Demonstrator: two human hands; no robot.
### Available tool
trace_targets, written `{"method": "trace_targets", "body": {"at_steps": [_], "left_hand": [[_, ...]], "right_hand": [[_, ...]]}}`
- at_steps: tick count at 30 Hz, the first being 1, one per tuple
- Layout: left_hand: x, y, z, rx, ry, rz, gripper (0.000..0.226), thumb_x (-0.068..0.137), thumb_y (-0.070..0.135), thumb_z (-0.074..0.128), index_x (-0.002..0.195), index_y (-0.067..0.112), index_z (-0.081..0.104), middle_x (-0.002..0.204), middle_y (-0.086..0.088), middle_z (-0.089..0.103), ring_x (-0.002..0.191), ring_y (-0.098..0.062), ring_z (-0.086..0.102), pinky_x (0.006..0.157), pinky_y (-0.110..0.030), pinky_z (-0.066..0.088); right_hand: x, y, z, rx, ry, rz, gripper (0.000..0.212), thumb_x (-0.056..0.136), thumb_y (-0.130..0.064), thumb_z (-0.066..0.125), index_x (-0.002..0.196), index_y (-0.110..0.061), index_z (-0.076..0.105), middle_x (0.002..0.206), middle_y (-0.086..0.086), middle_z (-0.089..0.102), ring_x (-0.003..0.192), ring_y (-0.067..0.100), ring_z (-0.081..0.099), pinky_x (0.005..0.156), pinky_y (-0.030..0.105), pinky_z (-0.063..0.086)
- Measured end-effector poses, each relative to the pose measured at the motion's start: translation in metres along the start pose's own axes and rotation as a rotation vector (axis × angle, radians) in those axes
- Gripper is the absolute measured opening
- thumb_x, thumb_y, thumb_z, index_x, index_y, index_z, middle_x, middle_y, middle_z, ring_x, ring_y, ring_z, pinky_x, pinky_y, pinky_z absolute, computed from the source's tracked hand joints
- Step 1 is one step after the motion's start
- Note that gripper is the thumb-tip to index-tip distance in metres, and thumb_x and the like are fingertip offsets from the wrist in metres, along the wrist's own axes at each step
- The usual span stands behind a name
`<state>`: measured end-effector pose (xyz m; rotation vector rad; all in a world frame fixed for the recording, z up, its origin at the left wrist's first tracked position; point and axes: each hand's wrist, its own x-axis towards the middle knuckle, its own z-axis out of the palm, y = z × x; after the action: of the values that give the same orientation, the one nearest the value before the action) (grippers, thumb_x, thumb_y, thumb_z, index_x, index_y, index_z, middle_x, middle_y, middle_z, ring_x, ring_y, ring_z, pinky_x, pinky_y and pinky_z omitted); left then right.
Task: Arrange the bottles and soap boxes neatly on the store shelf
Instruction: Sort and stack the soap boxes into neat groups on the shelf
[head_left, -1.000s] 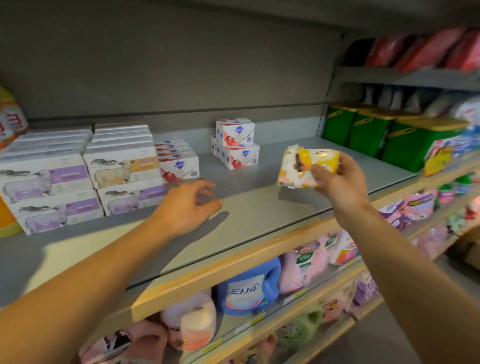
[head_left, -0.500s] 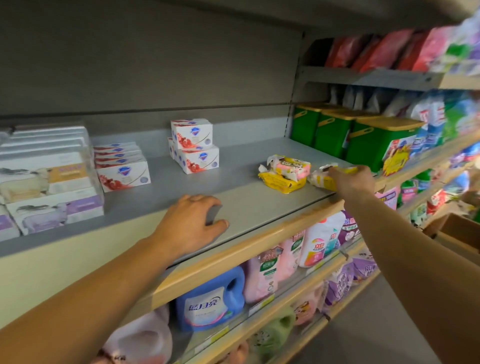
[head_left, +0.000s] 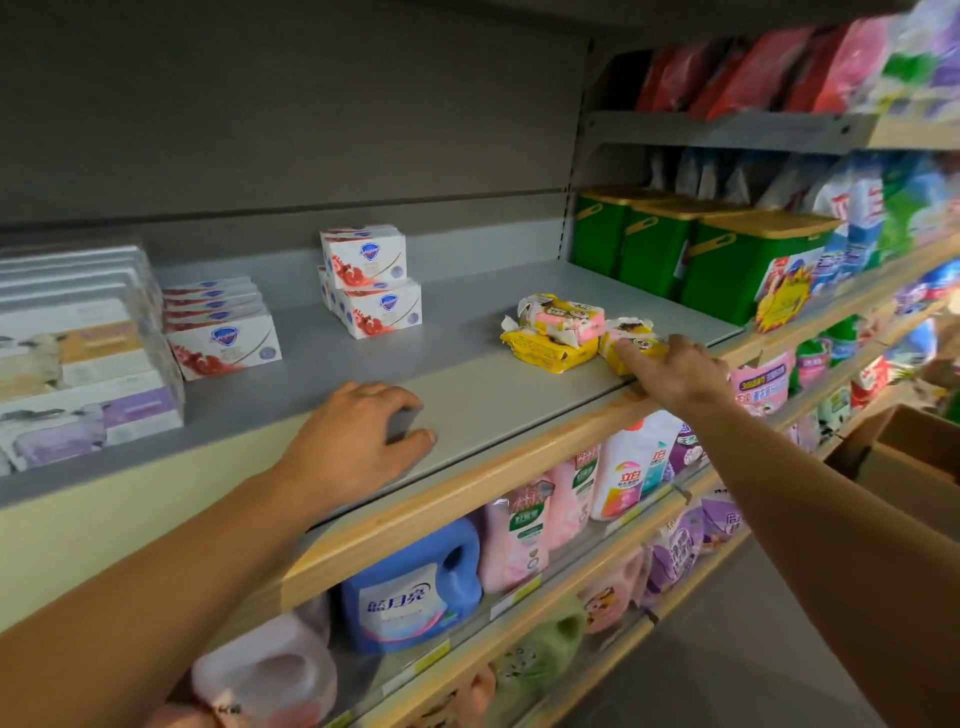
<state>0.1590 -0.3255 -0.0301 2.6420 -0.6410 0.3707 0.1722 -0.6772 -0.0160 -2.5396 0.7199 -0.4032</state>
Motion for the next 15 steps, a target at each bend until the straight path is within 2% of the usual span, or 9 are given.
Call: {"method": "trace_targets", "body": {"at_steps": [2, 4, 6, 9, 11, 15], "left_hand": [[0.000, 0.001, -0.003, -0.025, -0.005, -0.011, 0.042, 0.085, 0.045, 0.068, 0.120, 0.022, 0.067, 0.122, 0.005, 0.066, 0.115, -0.022, 0.055, 0.101, -0.029, 0.040], [-0.001, 0.001, -0.007, -0.052, -0.016, -0.026, 0.041, 0.084, 0.044, 0.069, 0.119, 0.023, 0.067, 0.123, 0.007, 0.066, 0.116, -0.020, 0.056, 0.100, -0.026, 0.038], [-0.001, 0.000, -0.013, -0.069, -0.018, -0.038, 0.041, 0.083, 0.043, 0.071, 0.119, 0.023, 0.067, 0.123, 0.007, 0.066, 0.116, -0.017, 0.058, 0.096, -0.022, 0.038], [-0.005, -0.009, -0.027, -0.056, -0.016, -0.071, 0.041, 0.083, 0.042, 0.071, 0.118, 0.022, 0.067, 0.123, 0.007, 0.067, 0.114, -0.016, 0.059, 0.093, -0.021, 0.039], [-0.011, -0.020, -0.037, -0.031, -0.018, -0.100, 0.040, 0.084, 0.042, 0.070, 0.118, 0.023, 0.067, 0.122, 0.006, 0.067, 0.114, -0.017, 0.060, 0.094, -0.025, 0.041], [-0.025, -0.051, -0.054, 0.043, -0.027, -0.174, 0.043, 0.084, 0.048, 0.065, 0.120, 0.025, 0.064, 0.123, 0.004, 0.066, 0.114, -0.018, 0.059, 0.094, -0.027, 0.044]], "right_hand": [[-0.010, -0.004, -0.005, 0.069, 0.112, -0.066, 0.084, 0.088, -0.067, 0.048, 0.149, -0.012, 0.033, 0.151, 0.018, 0.036, 0.139, 0.040, 0.030, 0.113, 0.050, 0.028], [-0.025, -0.014, -0.007, 0.165, 0.254, -0.220, 0.071, 0.090, -0.055, 0.055, 0.143, -0.009, 0.042, 0.143, 0.018, 0.046, 0.132, 0.037, 0.040, 0.110, 0.047, 0.034], [-0.044, -0.034, -0.006, 0.259, 0.289, -0.382, 0.061, 0.090, -0.047, 0.059, 0.136, -0.008, 0.050, 0.133, 0.015, 0.053, 0.124, 0.032, 0.047, 0.104, 0.043, 0.039], [-0.068, -0.076, 0.006, 0.301, 0.170, -0.573, 0.056, 0.087, -0.046, 0.058, 0.132, -0.014, 0.054, 0.128, 0.009, 0.055, 0.118, 0.024, 0.051, 0.097, 0.034, 0.041], [-0.075, -0.106, 0.020, 0.287, 0.083, -0.681, 0.053, 0.087, -0.043, 0.062, 0.133, -0.017, 0.054, 0.130, 0.007, 0.055, 0.119, 0.022, 0.052, 0.100, 0.032, 0.039], [-0.072, -0.163, 0.053, 0.255, -0.061, -0.743, 0.059, 0.085, -0.041, 0.067, 0.138, -0.020, 0.051, 0.140, 0.004, 0.049, 0.126, 0.021, 0.049, 0.103, 0.024, 0.034]]}}
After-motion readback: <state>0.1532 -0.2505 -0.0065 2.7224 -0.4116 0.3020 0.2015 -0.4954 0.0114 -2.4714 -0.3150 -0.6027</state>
